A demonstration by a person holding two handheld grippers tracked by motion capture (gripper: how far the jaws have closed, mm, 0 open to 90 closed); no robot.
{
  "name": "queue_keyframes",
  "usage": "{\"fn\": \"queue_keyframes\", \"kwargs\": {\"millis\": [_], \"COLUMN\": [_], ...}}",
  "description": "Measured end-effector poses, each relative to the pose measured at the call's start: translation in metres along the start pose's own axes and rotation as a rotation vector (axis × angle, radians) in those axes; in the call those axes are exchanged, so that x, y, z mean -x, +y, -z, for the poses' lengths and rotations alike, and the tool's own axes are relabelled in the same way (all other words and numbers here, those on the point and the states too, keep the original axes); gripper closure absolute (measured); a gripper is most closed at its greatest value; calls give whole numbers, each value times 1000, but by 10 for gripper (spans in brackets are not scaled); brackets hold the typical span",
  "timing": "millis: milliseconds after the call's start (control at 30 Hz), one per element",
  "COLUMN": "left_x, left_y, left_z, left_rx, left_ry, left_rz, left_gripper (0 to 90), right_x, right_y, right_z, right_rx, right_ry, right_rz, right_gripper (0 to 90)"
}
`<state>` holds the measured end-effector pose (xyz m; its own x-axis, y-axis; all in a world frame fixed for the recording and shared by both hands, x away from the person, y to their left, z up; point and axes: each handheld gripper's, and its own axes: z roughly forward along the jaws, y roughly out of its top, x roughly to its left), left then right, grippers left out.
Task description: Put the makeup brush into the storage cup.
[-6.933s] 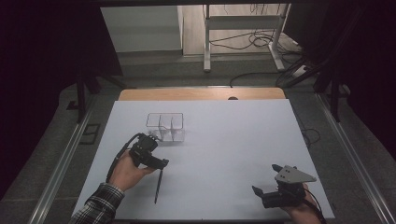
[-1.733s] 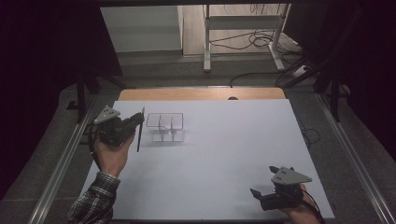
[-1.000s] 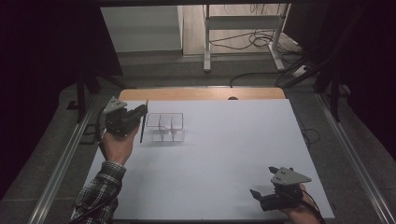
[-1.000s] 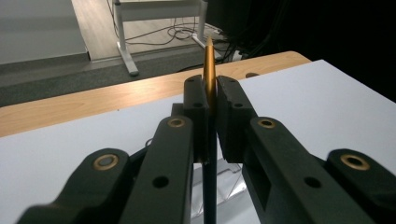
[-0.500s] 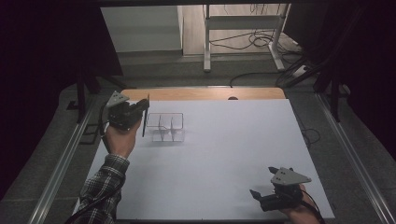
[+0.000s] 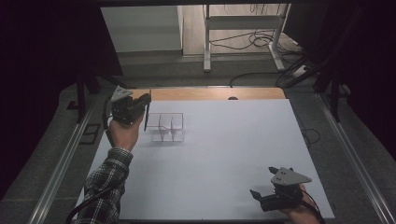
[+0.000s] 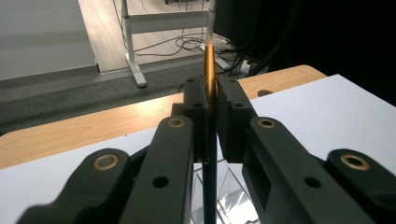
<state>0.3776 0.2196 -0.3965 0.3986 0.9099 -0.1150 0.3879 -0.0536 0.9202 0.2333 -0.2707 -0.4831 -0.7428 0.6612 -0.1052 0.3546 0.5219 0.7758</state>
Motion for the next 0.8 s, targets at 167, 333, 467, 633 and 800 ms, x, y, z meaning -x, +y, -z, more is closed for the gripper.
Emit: {"fn": "queue_keyframes", "kwargs": {"millis": [167,333,467,633,800], "left_x": [0,-1,-1,-2,-2], "left_y": [3,5,5,4,4], "left_z": [-7,-12,-17,-22,-28], "left_rx": [0,9,12,12,10], "left_ry": [5,7,8,13,25], "left_rz": [-5,2,2,3,-3], "left_gripper": [841,841,841,841,841], "right_x": [0,0,0,0,0], "right_y": [0,0,0,0,0], "right_z": [0,0,0,0,0], "right_rx": [0,1,2,1,2], "right_ry": [1,2,3,5,6], "right_rz": [-1,-2,-2,-2,-2], "right_gripper": [1,1,1,1,1]}}
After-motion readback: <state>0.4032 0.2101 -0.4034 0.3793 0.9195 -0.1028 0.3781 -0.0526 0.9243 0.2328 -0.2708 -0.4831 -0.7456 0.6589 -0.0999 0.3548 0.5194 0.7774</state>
